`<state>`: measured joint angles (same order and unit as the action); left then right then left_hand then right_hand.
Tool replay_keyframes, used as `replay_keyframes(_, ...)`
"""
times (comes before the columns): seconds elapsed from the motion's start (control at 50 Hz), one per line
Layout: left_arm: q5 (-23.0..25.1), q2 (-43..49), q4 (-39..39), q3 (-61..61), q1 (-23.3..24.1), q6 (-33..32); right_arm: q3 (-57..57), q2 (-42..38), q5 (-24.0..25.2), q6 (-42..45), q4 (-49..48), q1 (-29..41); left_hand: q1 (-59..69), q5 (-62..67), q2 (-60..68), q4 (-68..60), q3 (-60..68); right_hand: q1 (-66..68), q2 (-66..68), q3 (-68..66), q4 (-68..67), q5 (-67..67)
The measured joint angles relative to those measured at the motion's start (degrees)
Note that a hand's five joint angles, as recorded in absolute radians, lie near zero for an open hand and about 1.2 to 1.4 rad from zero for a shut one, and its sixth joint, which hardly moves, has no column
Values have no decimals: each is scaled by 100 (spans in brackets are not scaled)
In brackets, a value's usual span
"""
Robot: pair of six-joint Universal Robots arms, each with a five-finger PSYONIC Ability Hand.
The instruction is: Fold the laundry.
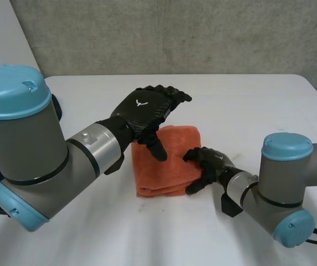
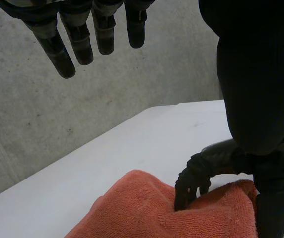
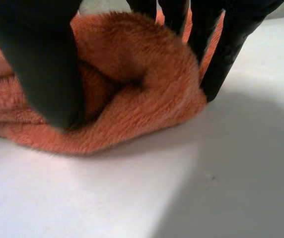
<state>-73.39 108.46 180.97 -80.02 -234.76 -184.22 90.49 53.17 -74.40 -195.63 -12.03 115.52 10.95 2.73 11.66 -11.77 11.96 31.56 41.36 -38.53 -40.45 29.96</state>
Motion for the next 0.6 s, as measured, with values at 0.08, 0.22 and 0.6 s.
replay_keyframes(0.08,0,0,0,-7,0,0,-13,-4,-214,6,-158,23,0,0,0,0,0,1362,1562,-1357,-2227,2130)
replay_keyframes(0.22,0,-6,12,-64,-19,0,-303,-39,-431,58,-305,3,0,0,0,0,0,1899,2475,-2361,-2745,2377)
replay_keyframes(0.6,-13,17,25,-234,-133,9,-4291,-1770,-450,1091,1040,-1340,0,0,0,0,0,1892,2532,-2898,-2764,2490)
